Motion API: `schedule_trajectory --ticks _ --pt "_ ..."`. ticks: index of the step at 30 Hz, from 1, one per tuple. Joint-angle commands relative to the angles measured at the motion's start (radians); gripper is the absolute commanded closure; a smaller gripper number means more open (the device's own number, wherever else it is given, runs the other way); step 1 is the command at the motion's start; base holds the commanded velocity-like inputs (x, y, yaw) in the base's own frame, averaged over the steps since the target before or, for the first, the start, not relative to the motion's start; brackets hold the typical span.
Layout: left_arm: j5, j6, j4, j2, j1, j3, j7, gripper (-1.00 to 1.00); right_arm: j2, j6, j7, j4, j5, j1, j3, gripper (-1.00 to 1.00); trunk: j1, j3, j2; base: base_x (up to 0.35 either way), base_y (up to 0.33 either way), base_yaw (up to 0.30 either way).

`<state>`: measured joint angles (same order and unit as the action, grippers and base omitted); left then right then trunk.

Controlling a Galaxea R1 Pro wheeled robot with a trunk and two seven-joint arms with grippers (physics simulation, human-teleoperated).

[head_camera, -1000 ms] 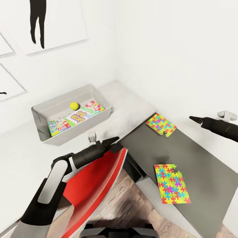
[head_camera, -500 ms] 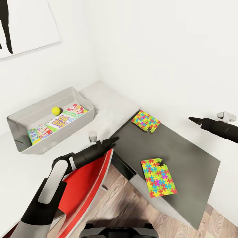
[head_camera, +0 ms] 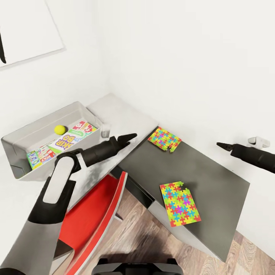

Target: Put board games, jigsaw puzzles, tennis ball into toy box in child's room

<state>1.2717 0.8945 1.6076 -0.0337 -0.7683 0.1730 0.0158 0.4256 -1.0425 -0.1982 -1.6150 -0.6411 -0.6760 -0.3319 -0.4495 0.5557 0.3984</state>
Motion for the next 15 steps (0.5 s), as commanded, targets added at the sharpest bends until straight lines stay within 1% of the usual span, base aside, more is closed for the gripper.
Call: schedule_trajectory --ticks 1,3,5,6,8,9,11,12,15 --pt "-0.002 0.002 0.000 0.000 -0.002 0.001 0.000 -1.00 0.000 -0.005 -0.011 0.000 0.009 0.000 -0.001 -1.00 -0.001 0.001 0.002 0.000 0.000 -0.020" --pt "0.008 0.019 0.000 0.006 -0.051 0.003 -0.061 -1.00 0.001 -0.005 -0.052 0.000 0.008 0.028 -0.008 -1.00 -0.001 0.001 0.002 0.000 0.000 -0.014" --pt "0.014 0.033 0.000 0.019 -0.083 0.005 -0.110 -1.00 0.001 -0.005 -0.100 0.000 0.008 0.051 -0.017 -1.00 -0.001 0.001 0.002 0.000 0.000 -0.009" --pt "0.014 0.033 0.000 0.019 -0.083 0.005 -0.110 -1.00 0.001 -0.005 -0.100 0.000 0.008 0.051 -0.017 -1.00 -0.001 0.001 0.002 0.000 0.000 -0.008" --pt "0.018 0.043 0.000 0.029 -0.103 0.006 -0.145 -1.00 0.002 -0.005 -0.142 0.000 0.008 0.069 -0.032 -1.00 -0.001 0.001 0.002 0.000 0.000 -0.006" --pt "0.018 0.043 0.000 0.029 -0.103 0.006 -0.145 -1.00 0.002 -0.005 -0.142 0.000 0.008 0.069 -0.032 -1.00 -0.001 0.001 0.002 0.000 0.000 -0.005" --pt "0.020 0.050 0.000 0.036 -0.114 0.011 -0.167 -1.00 0.002 -0.005 -0.170 0.000 0.008 0.085 -0.049 -1.00 -0.001 0.001 0.002 0.000 0.000 -0.004" --pt "0.020 0.050 0.000 0.036 -0.114 0.011 -0.167 -1.00 0.002 -0.005 -0.170 0.000 0.008 0.085 -0.049 -1.00 -0.001 0.001 0.002 0.000 0.000 -0.003" --pt "0.018 0.055 0.000 0.040 -0.120 0.035 -0.189 -1.00 0.002 -0.005 -0.194 0.000 0.008 0.112 -0.068 -1.00 -0.001 0.001 0.002 0.000 0.000 -0.002"
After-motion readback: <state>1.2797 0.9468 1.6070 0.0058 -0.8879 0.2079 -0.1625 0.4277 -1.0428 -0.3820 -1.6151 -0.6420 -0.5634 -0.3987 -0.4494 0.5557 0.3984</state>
